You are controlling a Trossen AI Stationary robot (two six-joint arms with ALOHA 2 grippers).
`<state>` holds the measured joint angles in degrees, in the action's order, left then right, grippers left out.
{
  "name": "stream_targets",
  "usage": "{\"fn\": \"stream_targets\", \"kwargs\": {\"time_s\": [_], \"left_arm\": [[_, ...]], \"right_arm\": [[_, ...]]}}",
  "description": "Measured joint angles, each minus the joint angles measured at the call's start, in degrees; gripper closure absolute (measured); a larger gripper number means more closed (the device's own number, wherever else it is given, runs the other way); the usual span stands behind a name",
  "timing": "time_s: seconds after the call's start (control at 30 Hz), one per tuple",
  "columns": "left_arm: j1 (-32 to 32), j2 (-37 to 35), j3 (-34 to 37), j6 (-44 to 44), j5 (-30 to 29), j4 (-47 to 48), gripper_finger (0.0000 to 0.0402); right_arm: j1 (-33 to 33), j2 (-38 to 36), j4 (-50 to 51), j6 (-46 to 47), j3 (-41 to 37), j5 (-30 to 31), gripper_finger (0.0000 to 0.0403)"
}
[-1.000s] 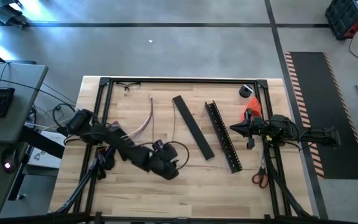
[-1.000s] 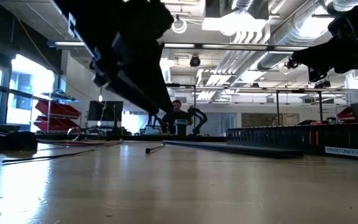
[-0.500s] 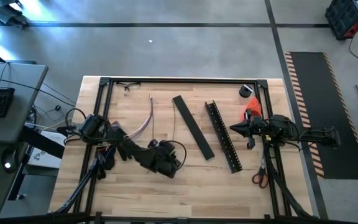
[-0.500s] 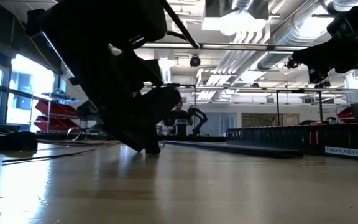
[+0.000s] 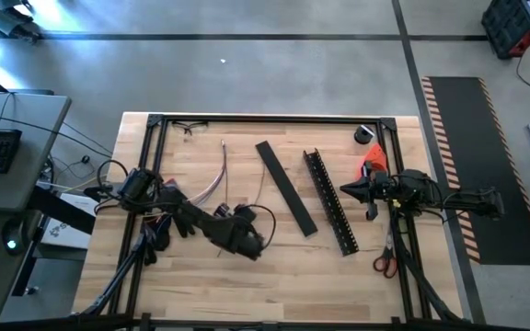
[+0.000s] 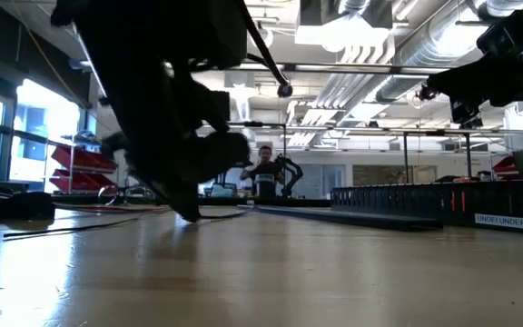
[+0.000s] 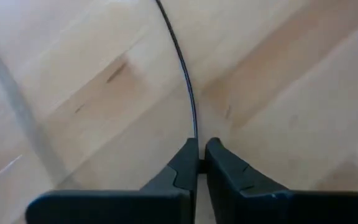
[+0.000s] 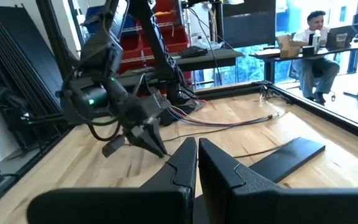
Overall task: Ziptie cables
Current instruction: Wrap the black zip tie on the cables
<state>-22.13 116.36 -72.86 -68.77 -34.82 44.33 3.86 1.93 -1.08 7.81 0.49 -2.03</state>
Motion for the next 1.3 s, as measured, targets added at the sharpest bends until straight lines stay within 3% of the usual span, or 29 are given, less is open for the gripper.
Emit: {"fn": "stream_targets", "kwargs": {"time_s": [0.33,0.53,0.9,1.1,1.3], "left_arm": [[-1.7,0.5,-20.8,-2.7,9.7,27.7,0.0401],[-3.3,8.8,-36.2,-7.5,18.3,46.3,0.0401],[-4.9,26.9,-53.0,-7.6,33.1,43.2,0.0401],[-5.5,31.3,-59.6,-5.6,34.1,42.3,0.0399],[-5.9,30.8,-59.8,-3.3,32.9,38.2,0.0368]], "right_arm": [[0.0,0.0,0.0,0.3,0.0,-0.1,0.0402],[0.0,0.0,0.0,0.3,0.0,-0.1,0.0402],[0.0,0.3,0.0,-0.3,0.0,-0.1,0.0402],[0.0,0.3,0.0,-0.3,0.0,-0.1,0.0402],[0.0,0.3,0.0,-0.3,0.0,-0.1,0.0402]]}}
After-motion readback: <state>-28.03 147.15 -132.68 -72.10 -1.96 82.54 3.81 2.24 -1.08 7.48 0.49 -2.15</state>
